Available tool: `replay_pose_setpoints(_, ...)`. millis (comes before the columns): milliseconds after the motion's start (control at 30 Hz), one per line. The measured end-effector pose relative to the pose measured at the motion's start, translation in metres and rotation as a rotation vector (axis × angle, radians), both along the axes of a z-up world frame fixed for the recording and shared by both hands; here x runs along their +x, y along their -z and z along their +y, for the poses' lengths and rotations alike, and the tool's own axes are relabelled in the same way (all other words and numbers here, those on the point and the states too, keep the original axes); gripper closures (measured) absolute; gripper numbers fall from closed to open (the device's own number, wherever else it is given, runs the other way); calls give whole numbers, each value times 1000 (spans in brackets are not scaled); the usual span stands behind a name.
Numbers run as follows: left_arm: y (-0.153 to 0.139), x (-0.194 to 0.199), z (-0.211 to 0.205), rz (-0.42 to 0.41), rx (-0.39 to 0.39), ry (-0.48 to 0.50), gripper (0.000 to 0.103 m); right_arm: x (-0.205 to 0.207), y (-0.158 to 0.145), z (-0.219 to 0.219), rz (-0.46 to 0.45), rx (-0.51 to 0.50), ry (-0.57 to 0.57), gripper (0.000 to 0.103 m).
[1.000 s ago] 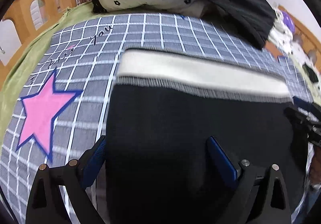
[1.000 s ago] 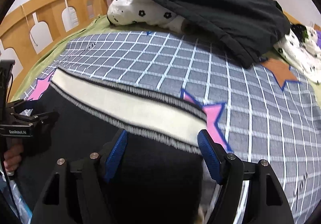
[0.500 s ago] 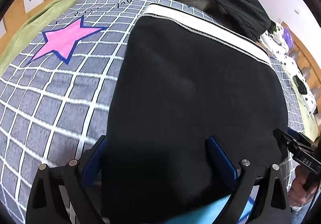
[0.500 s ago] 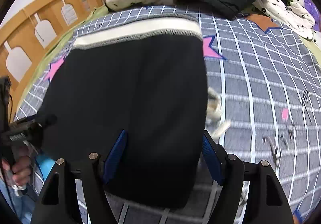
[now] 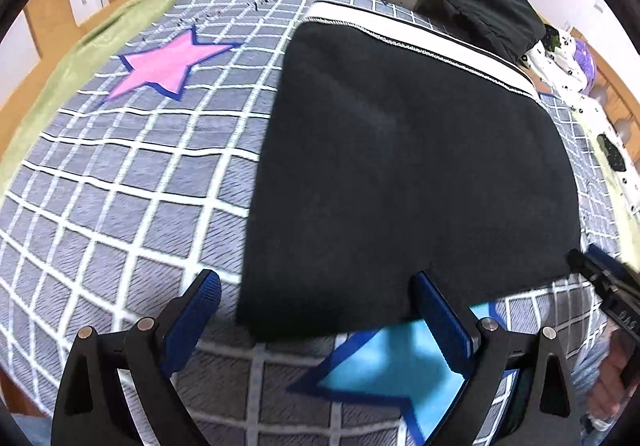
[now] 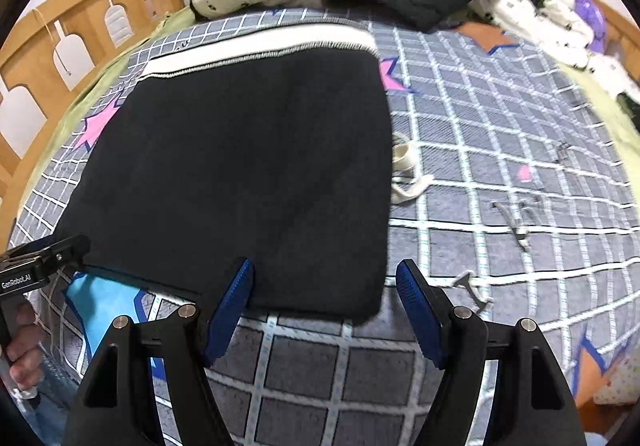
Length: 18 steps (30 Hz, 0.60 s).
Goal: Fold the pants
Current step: 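Release the waistband and pull both tools back from the pants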
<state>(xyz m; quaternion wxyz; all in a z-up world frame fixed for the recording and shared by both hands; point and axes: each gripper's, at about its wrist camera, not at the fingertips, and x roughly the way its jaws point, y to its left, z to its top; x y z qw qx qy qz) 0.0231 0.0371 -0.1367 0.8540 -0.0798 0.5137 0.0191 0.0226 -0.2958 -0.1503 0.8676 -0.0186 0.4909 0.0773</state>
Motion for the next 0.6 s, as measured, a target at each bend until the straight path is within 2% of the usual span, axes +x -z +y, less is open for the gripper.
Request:
replay_pose_setpoints(200, -35, -27, -4, -110, 71, 13, 7, -25, -28, -2, -77, -57, 36, 30)
replay_pose_setpoints(300, -58, -36, -9, -173, 78, 33, 7, -39, -51, -5, -141, -69, 58, 30)
replay_pose_setpoints(433, -77, -46, -15, -223, 86, 43, 6, -52, -71, -12, -179, -56, 96, 30)
replay_pose_setpoints(500, -84, -52, -17, -235, 100, 28, 6, -60, -78, -15, -207, -45, 118, 24)
replay_pose_setpoints(567, -89, -59, -19, -255, 95, 19, 6, -70, -84, -17, -246, -26, 116, 8)
replay_pose_setpoints(600, -91, -63, -19, -278, 86, 16, 6, -74, -86, -17, -268, -26, 113, 6)
